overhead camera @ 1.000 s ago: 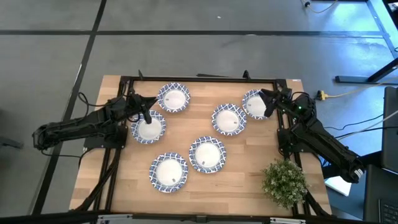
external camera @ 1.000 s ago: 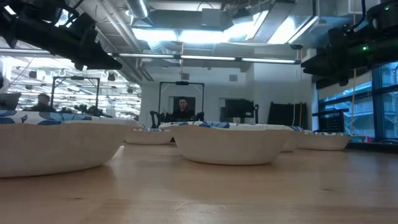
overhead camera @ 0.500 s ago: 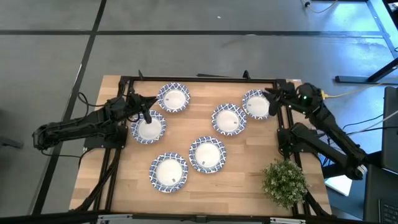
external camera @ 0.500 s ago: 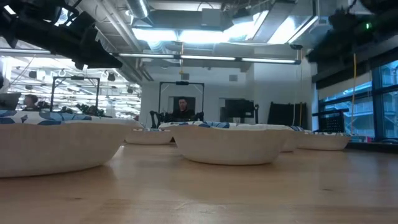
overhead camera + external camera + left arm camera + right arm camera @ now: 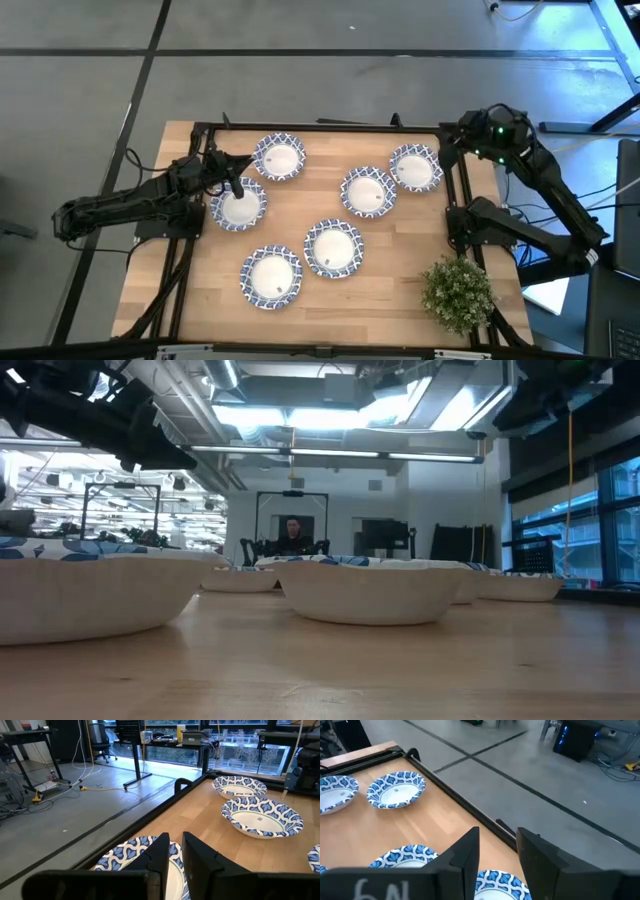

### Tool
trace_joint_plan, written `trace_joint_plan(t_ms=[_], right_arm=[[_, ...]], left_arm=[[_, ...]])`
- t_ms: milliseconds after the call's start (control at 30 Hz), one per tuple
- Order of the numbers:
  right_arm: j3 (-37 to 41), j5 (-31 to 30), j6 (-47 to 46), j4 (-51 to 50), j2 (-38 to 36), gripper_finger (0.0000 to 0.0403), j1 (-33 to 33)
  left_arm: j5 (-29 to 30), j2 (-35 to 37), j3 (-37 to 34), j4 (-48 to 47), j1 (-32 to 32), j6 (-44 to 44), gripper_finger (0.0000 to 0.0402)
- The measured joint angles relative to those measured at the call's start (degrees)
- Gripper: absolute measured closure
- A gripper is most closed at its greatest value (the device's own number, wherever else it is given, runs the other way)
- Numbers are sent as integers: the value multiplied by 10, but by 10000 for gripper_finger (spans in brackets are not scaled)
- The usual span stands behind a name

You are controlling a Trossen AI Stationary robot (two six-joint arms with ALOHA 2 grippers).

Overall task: Nest bowls inside each other
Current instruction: Stack the blue bowl on the blue bowl

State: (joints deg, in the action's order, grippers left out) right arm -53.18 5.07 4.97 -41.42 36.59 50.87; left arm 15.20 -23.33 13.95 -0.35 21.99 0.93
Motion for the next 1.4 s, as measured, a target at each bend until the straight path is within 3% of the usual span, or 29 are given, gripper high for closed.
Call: trace_joint_plan(t_ms=[200, 500, 867, 1400], right_arm=[[7, -52, 11, -109, 45, 271, 0], [47, -128, -4, -149, 98, 271, 31], [88, -103, -62, -139, 166, 271, 109], [104, -79, -81, -130, 236, 271, 121]], left_arm=[[2, 0, 0, 0, 0, 0, 354], [6, 0, 0, 0, 0, 0, 354], [6, 0, 0, 0, 0, 0, 354], [6, 0, 0, 0, 0, 5, 354]])
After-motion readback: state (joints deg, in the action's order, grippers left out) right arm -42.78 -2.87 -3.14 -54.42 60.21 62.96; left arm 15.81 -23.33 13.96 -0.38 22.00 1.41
